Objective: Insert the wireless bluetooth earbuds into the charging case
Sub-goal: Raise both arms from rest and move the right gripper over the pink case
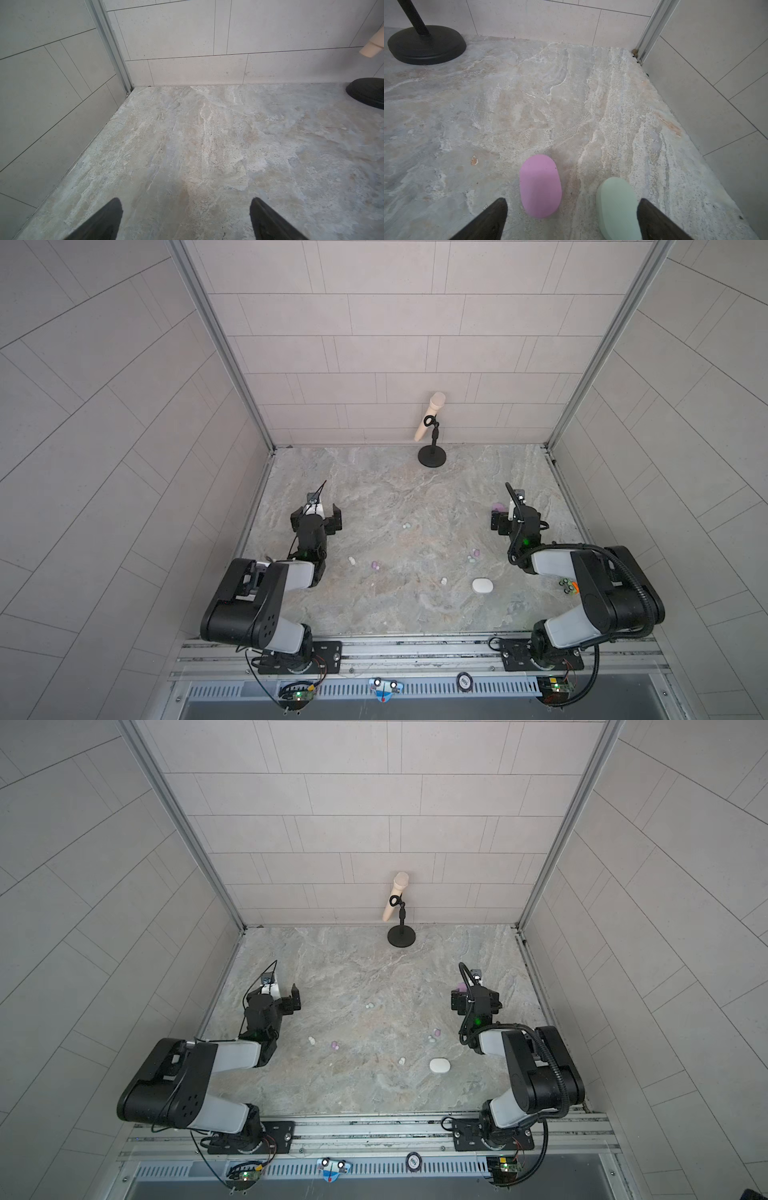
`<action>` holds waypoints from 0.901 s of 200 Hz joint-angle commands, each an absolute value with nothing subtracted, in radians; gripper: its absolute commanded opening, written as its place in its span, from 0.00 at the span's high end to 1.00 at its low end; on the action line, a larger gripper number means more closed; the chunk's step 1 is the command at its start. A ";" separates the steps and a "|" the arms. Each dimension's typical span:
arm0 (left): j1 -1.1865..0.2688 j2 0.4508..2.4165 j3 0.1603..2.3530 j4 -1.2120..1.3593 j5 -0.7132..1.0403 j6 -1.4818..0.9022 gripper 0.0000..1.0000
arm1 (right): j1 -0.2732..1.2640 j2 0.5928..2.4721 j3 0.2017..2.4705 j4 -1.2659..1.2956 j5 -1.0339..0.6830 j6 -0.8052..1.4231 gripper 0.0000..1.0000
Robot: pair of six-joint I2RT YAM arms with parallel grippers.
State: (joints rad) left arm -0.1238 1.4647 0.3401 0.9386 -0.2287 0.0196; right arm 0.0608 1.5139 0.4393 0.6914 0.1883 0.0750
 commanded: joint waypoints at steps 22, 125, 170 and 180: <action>-0.115 1.469 0.354 0.965 -0.227 0.025 0.00 | 0.065 1.522 0.456 0.691 0.204 0.059 0.00; -0.115 1.469 0.355 0.966 -0.224 0.025 0.00 | 0.066 1.522 0.456 0.692 0.204 0.059 0.00; -0.192 1.324 0.548 0.488 -0.372 0.078 0.00 | 0.064 1.359 0.696 0.187 0.214 0.070 0.00; -0.217 1.305 0.590 0.405 -0.385 0.069 0.00 | 0.064 1.363 0.763 0.062 0.222 0.088 0.00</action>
State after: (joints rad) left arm -0.1661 1.3716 0.4706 0.6693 -0.2932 0.0460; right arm 0.0608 1.4265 0.5793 0.4023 0.1909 0.0616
